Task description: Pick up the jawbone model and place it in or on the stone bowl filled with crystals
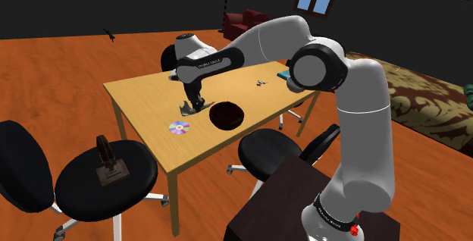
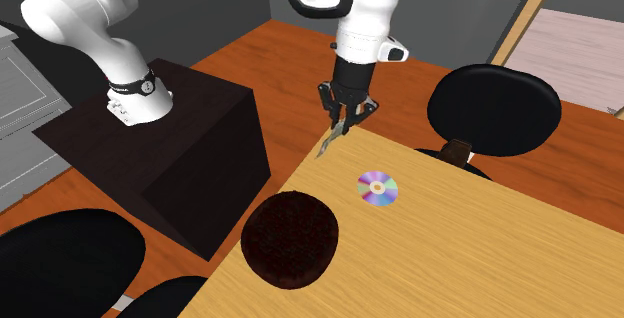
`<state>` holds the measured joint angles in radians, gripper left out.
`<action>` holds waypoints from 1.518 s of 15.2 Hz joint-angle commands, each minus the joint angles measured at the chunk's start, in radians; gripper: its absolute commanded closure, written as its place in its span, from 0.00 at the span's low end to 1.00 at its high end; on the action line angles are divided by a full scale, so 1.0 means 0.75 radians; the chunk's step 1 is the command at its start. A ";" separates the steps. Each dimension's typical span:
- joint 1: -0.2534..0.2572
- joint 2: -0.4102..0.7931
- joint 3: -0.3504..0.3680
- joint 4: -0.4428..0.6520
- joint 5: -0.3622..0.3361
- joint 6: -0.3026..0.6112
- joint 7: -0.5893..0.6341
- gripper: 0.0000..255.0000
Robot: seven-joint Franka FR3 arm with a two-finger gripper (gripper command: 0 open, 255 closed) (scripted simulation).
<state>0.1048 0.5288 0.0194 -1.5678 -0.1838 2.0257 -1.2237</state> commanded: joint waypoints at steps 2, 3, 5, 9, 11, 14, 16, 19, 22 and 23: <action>-0.065 -0.013 -0.021 -0.031 0.004 0.031 -0.082 1.00; -0.085 -0.018 -0.028 -0.043 0.005 0.043 -0.107 1.00; -0.125 -0.025 -0.041 -0.063 0.008 0.064 -0.159 1.00; -0.206 -0.026 -0.069 -0.081 0.015 0.098 -0.264 1.00; -0.248 -0.020 -0.082 -0.080 0.020 0.112 -0.317 1.00; -0.309 -0.003 -0.100 -0.065 0.028 0.127 -0.398 1.00; -0.338 0.016 -0.108 -0.059 0.031 0.146 -0.432 1.00; -0.338 0.043 -0.109 -0.072 0.029 0.186 -0.426 1.00; -0.338 0.071 -0.110 -0.083 0.027 0.225 -0.419 1.00; -0.338 0.081 -0.110 -0.087 0.026 0.238 -0.417 1.00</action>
<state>-0.1497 0.5809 -0.0630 -1.6306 -0.1634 2.1927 -1.5392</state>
